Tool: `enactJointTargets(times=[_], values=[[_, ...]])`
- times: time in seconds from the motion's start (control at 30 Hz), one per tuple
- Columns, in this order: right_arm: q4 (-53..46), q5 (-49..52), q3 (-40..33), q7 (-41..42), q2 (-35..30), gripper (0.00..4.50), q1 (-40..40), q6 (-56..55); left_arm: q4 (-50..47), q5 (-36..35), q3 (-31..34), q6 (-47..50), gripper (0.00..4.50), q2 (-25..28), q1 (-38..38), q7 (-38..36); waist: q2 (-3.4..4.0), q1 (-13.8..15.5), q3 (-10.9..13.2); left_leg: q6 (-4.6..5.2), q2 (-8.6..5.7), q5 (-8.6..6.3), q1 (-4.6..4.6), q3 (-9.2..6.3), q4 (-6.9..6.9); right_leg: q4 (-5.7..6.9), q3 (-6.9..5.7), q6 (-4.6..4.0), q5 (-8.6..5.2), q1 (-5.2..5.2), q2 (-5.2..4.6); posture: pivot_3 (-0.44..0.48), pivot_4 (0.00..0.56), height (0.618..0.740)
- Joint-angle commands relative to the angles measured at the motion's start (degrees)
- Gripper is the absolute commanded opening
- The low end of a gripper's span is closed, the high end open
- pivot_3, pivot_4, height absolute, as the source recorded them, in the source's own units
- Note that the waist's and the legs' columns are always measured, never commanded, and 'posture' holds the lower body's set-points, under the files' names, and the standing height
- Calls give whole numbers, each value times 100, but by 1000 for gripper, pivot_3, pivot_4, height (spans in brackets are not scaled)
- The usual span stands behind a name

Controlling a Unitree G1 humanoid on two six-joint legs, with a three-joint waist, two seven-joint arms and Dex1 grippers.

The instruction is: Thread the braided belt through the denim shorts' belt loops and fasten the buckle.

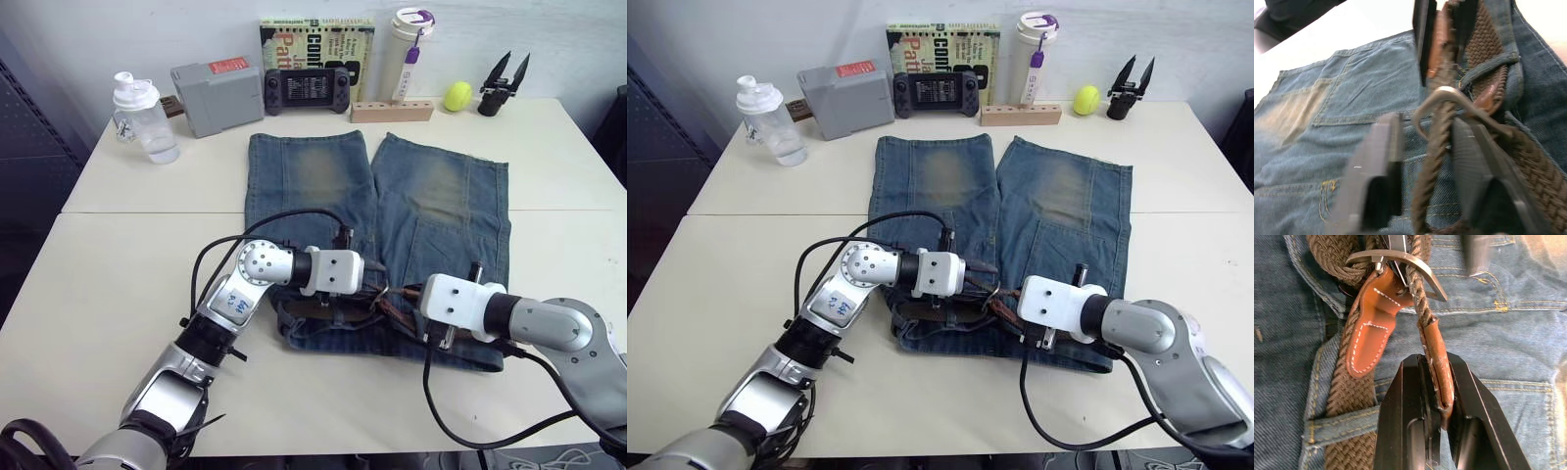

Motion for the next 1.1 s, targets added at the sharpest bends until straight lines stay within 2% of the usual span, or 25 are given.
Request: enactJointTargets(times=[0.03, 0.07, 0.2, 0.37, 0.47, 0.6, 0.7, 0.87, 1.0, 1.1], values=[[-152, -90, -21, -85, 22, 0, 31, -24, -499, -389, 297, 307, 3723, 65, 110, 51, 0, -2, 0, 0, 0, 0, 0, 0, 0, 0, 0, 0, 0, 0, 0, 0, 150, 731], [-116, -85, -43, -99, 40, 0, 50, -91, -680, -608, 460, 558, 4098, 162, 202, -22, 0, 0, 0, 0, 1, 0, 0, -1, 1, 0, 1, 0, 0, 0, 0, 0, 150, 731], [10, -31, -194, -186, 137, 0, 175, -399, -1247, -1420, 1162, 1626, 4098, 552, 574, -50, 0, -12, 0, 0, 6, 0, 3, -11, -1, 1, 3, 0, 0, 0, 1, 0, 150, 731], [123, 100, -420, -255, 314, 0, 350, -784, -1845, -2275, 1693, 2729, 4098, 835, 1023, 32, 0, 13, 0, 0, 6, 0, 3, -16, 0, 0, 7, 0, 0, 0, 0, 0, 150, 731], [182, 85, -510, -252, 324, 0, 466, -936, -2056, -2667, 1856, 3121, 3310, 896, 1246, 23, -1, 14, 1, 0, 5, 0, 0, -19, 3, 0, 6, 0, 0, 1, -2, 0, 150, 731], [213, 105, -598, -263, 333, 0, 569, -1020, -2174, -2629, 1644, 3158, 1470, 1109, 1423, -95, 0, -8, 1, 0, 6, 0, 5, -15, 0, 1, 11, 0, 0, 0, 3, 0, 150, 731], [195, 149, -740, -259, 346, 0, 722, -1080, -2026, -2193, 1142, 2999, 173, 1255, 1600, -133, 0, 10, 1, -1, 5, 0, 5, -12, -1, 0, 11, 0, 0, 1, 2, 0, 150, 731], [140, 214, -936, -247, 361, 0, 1010, -1205, -1592, -1375, 468, 2339, 173, 1425, 1731, -101, 0, 15, 0, -1, 3, 0, 5, -3, -2, -1, 7, -1, -1, 3, 4, 0, 150, 731], [121, 239, -1102, -226, 365, 0, 1295, -1378, -1525, -1261, 277, 2145, 173, 1468, 1788, -253, 0, 14, 0, -1, 3, 0, 6, 2, -3, -3, 9, -1, -1, 5, 4, 0, 150, 731], [137, 301, -1399, -31, 308, 0, 1846, -1707, -1349, -916, 136, 1740, 173, 1649, 1847, -287, 1, 17, 0, -1, 3, 0, 7, 2, -4, -4, 9, -1, -1, 5, 4, 0, 150, 731]])
